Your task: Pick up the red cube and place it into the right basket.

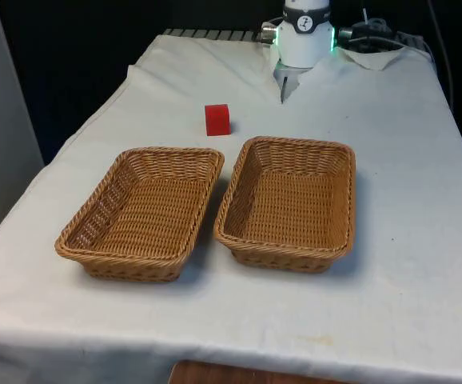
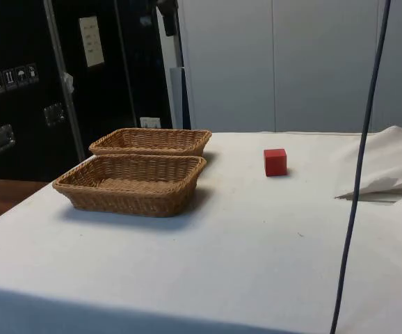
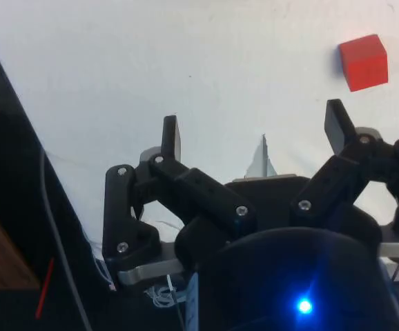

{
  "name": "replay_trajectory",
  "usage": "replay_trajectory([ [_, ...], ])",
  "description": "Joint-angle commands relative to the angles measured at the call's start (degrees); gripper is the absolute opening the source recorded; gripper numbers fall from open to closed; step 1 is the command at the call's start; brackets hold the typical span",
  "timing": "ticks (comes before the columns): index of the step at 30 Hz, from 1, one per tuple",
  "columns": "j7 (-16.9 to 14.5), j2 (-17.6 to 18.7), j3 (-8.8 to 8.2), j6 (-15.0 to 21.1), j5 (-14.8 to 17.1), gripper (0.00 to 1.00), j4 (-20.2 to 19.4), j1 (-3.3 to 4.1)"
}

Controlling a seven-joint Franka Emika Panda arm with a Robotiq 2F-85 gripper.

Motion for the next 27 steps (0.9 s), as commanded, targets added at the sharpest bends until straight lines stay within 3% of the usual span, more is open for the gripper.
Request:
replay_trajectory([
  [1, -0.23, -0.46, -0.06, 0.23, -0.17, 1.0, -0.69, -0.11],
  [7, -1.32, -2.81, -0.11, 0.4, -1.03, 1.0, -3.78, -0.52],
  [8, -1.32, -1.72, -0.06, -0.17, -0.4, 1.0, -2.64, -0.57],
  [15, -3.15, -5.73, -0.11, 0.69, -2.29, 1.0, -7.62, -1.15],
  [27, -5.73, -9.34, -0.29, 0.86, -3.61, 1.0, -12.2, -1.89],
])
